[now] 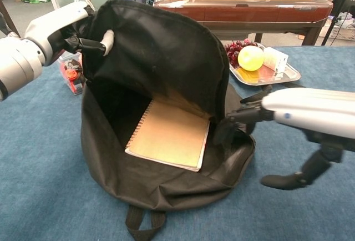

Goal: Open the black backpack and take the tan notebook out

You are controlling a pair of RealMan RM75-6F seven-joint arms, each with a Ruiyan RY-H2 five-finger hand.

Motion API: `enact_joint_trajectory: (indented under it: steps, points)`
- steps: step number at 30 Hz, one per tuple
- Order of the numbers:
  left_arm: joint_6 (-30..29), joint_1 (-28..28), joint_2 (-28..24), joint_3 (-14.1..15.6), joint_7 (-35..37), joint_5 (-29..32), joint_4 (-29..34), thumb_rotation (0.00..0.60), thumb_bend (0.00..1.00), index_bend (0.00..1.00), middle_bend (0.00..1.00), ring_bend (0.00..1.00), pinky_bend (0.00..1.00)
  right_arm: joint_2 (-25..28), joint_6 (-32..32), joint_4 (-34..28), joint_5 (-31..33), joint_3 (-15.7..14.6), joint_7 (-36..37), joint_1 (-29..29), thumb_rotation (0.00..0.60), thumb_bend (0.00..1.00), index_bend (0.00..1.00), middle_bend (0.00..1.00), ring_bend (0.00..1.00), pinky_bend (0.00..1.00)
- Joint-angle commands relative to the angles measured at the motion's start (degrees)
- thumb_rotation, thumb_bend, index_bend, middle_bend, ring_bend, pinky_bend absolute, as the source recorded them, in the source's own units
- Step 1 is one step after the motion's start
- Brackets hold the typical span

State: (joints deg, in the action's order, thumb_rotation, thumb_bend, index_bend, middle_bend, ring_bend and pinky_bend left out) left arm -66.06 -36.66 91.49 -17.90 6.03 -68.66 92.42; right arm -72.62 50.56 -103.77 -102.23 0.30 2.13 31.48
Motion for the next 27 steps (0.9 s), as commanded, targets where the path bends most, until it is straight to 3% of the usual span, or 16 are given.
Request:
enact_joint_trajectory:
  steps: [1,12,27]
  points:
    - [-0.12,-0.07,0.15,-0.21,-0.45,0.43,0.23,0.6,0.65,0.58,0.1,0.07,0.12,-4.1,-1.56,2.66,2.91,1.92,-1.95,2.0,0.6,0.3,0.23,0.28,0.18,0.31]
    - [-0.69,-0.01,0.08,-0.82,-1.39,1.51,1.38,0.6,0.64,0.58,0.1,0.07,0.09,-13.5,-5.25,10.34,11.63,5.1,-8.26,6.18,0.6,0.3,0.15,0.22,0.16,0.31]
    - [-1.11,0.44,-0.31,-0.91,-1.0,1.79,1.93,0.6,0.64,0.58,0.1,0.07,0.09,-19.45,-4.63,18.19,15.05,4.1,-15.03,8.65,0.6,0.23,0.15,0.21,0.13,0.3]
